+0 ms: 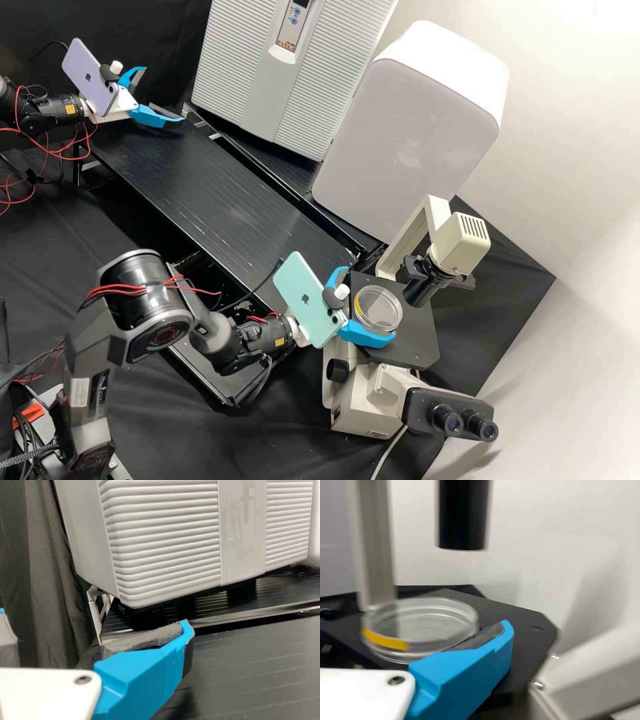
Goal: Place the petri dish on the bench
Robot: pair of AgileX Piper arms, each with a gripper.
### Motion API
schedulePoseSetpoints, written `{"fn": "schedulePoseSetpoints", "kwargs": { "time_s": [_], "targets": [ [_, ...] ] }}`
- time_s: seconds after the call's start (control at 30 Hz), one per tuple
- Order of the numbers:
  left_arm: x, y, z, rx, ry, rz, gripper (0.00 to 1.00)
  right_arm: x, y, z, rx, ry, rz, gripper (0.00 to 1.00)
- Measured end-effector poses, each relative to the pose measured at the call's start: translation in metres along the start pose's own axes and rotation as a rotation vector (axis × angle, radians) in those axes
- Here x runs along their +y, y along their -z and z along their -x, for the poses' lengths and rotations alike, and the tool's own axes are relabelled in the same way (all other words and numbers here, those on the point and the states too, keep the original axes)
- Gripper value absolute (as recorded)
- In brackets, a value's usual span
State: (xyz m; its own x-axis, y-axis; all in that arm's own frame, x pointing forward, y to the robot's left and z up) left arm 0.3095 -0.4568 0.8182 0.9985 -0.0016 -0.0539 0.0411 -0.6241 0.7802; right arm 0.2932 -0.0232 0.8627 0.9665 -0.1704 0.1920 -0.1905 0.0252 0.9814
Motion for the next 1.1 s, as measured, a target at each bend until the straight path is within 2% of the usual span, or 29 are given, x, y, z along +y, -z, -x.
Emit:
{"fn": "schedulePoseSetpoints", "kwargs": {
  "time_s": [0.1, 0.27, 0.43, 0.63, 0.73, 1.1],
  "targets": [
    [0.0, 0.0, 0.0, 0.0, 0.0, 0.0, 1.0, 0.002, 0.007, 0.006, 0.023, 0.011, -0.004, 1.0],
    [0.0, 0.0, 0.0, 0.0, 0.0, 0.0, 1.0, 0.008, 0.013, 0.013, 0.037, -0.002, -0.044, 1.0],
    [0.0, 0.0, 0.0, 0.0, 0.0, 0.0, 1.0, 0.013, 0.016, 0.015, 0.05, -0.02, -0.05, 1.0],
    [0.0, 0.0, 0.0, 0.0, 0.0, 0.0, 1.0, 0.021, 0.007, 0.015, 0.014, -0.046, -0.049, 1.0],
    [0.0, 0.0, 0.0, 0.0, 0.0, 0.0, 1.0, 0.026, 0.003, 0.015, -0.001, -0.062, -0.071, 1.0],
    [0.0, 0.0, 0.0, 0.0, 0.0, 0.0, 1.0, 0.034, -0.006, 0.015, -0.037, -0.085, -0.093, 1.0]
  ]
}}
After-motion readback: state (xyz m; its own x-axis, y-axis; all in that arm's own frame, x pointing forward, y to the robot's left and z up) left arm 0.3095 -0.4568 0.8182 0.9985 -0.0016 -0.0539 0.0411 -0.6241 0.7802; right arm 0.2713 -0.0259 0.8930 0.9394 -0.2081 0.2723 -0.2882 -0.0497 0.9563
